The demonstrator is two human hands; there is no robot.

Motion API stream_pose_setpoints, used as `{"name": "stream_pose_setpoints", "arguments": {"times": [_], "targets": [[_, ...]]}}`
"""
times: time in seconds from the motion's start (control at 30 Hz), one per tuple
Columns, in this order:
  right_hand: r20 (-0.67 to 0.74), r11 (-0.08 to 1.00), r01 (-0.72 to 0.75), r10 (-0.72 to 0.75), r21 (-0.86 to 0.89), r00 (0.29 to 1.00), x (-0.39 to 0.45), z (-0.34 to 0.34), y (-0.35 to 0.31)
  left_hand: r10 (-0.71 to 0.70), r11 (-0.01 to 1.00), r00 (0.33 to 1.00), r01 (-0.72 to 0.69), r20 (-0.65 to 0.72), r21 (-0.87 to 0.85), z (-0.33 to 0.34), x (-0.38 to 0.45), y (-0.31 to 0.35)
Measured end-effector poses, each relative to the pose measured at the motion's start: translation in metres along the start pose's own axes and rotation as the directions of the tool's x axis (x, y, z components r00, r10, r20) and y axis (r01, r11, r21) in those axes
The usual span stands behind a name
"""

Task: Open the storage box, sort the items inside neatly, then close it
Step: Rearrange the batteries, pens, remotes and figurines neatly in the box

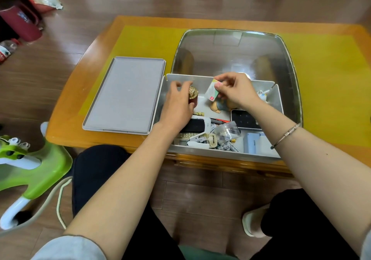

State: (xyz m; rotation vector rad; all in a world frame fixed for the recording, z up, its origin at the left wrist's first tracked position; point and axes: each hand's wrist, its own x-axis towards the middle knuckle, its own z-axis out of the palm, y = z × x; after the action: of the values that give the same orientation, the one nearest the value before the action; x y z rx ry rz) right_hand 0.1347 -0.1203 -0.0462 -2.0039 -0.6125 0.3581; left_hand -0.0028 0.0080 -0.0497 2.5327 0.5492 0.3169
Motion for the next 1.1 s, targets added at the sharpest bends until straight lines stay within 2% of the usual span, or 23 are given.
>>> {"name": "stream_pose_setpoints", "arguments": {"times": [0.1,0.2,0.27,0.37,0.5,0.63,0.83,0.93,1.1], "targets": [[0.039,0.993,0.012,-0.008,-0.114,0.999,0.005,0.008,0.002,-0.014,0.999,0.998,0.011,0.063,0.039,0.002,-0.004,-0.001],[0.09,0.989,0.02,-0.007,-0.148,0.996,0.01,0.022,0.002,-0.025,0.998,0.994,0.019,0.104,0.054,0.005,-0.006,-0.001],[0.113,0.967,0.043,-0.015,-0.252,0.993,0.012,0.028,0.004,-0.031,0.998,0.992,0.024,0.118,0.062,0.005,-0.005,-0.003],[0.127,0.874,0.11,-0.056,-0.474,0.99,0.012,0.03,0.009,-0.017,0.998,0.988,0.007,0.154,0.063,0.004,-0.005,-0.006],[0.1,0.787,0.166,-0.132,-0.594,0.986,0.006,0.028,0.014,0.004,0.997,0.984,-0.018,0.177,0.077,0.007,-0.007,-0.01],[0.187,0.612,0.267,-0.193,-0.745,0.963,0.0,0.028,0.016,0.006,0.997,0.985,-0.018,0.17,0.072,0.01,-0.008,-0.014],[0.204,0.469,0.255,-0.157,-0.846,0.966,-0.002,0.033,0.016,0.029,0.997,0.981,-0.042,0.194,0.062,0.012,-0.007,-0.017],[0.164,0.483,0.208,-0.132,-0.851,0.978,-0.003,0.031,0.018,0.027,0.994,0.976,-0.048,0.215,0.096,0.014,-0.005,-0.018],[0.171,0.496,0.223,-0.149,-0.839,0.974,-0.005,0.029,0.017,0.032,0.991,0.968,-0.063,0.249,0.118,0.014,-0.002,-0.018]]}}
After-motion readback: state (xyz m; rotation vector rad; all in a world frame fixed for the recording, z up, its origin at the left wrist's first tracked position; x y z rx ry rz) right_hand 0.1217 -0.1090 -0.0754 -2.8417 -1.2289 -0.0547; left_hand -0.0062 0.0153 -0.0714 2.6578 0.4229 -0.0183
